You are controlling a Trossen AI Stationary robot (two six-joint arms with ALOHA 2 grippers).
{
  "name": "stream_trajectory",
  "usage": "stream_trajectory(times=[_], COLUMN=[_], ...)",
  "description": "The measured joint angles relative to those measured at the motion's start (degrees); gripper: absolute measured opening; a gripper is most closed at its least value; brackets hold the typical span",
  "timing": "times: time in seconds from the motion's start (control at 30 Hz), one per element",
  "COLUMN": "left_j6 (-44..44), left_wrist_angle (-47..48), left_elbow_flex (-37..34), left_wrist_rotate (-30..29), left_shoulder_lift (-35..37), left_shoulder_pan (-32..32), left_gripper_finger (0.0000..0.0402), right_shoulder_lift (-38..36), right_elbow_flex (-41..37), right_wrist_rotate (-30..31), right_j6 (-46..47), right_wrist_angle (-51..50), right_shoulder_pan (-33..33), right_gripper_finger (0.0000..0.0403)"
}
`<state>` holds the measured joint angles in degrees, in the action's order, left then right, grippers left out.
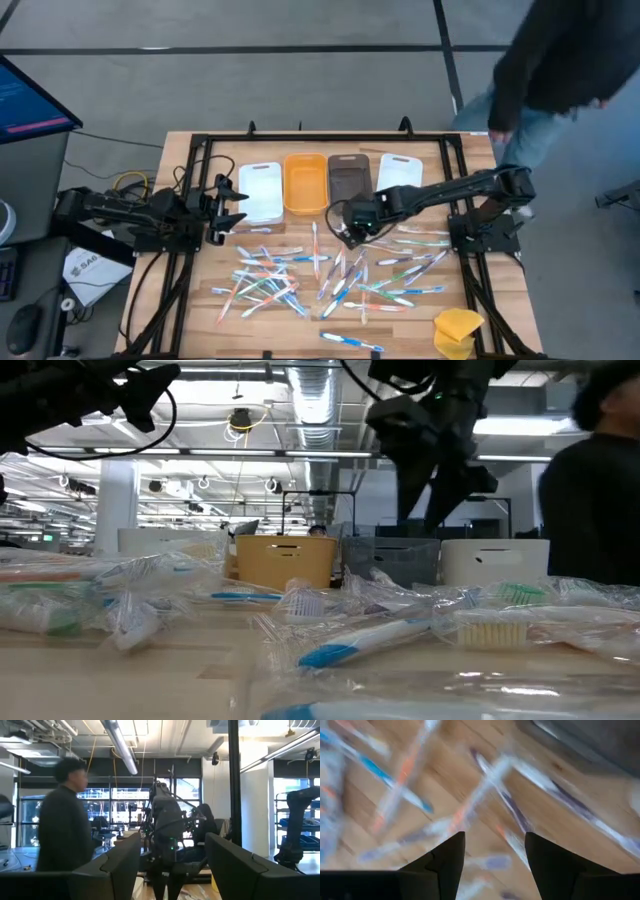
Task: Pick & Place Toothbrushes
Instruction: Put the orange toothbrush into the right white bin
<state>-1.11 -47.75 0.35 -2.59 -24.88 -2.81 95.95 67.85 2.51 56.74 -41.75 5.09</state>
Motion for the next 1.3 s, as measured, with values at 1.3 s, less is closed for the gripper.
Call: stream_trajectory(times=[1.3], left_j6=[2.0], left_wrist_angle=[0.1], left_elbow_flex=[0.0], left_wrist_rotate=[0.0], left_shoulder_lift=[-1.9], left_shoulder_pan=[0.0], left_gripper_finger=[0.0213], right_shoulder_lift=[11.4], right_elbow_flex=[-0.1], right_wrist_rotate=[-1.2], right_j6=[1.2], right_wrist_angle=[11.3], right_shoulder_pan=[-0.9], right_gripper_finger=[0.0167])
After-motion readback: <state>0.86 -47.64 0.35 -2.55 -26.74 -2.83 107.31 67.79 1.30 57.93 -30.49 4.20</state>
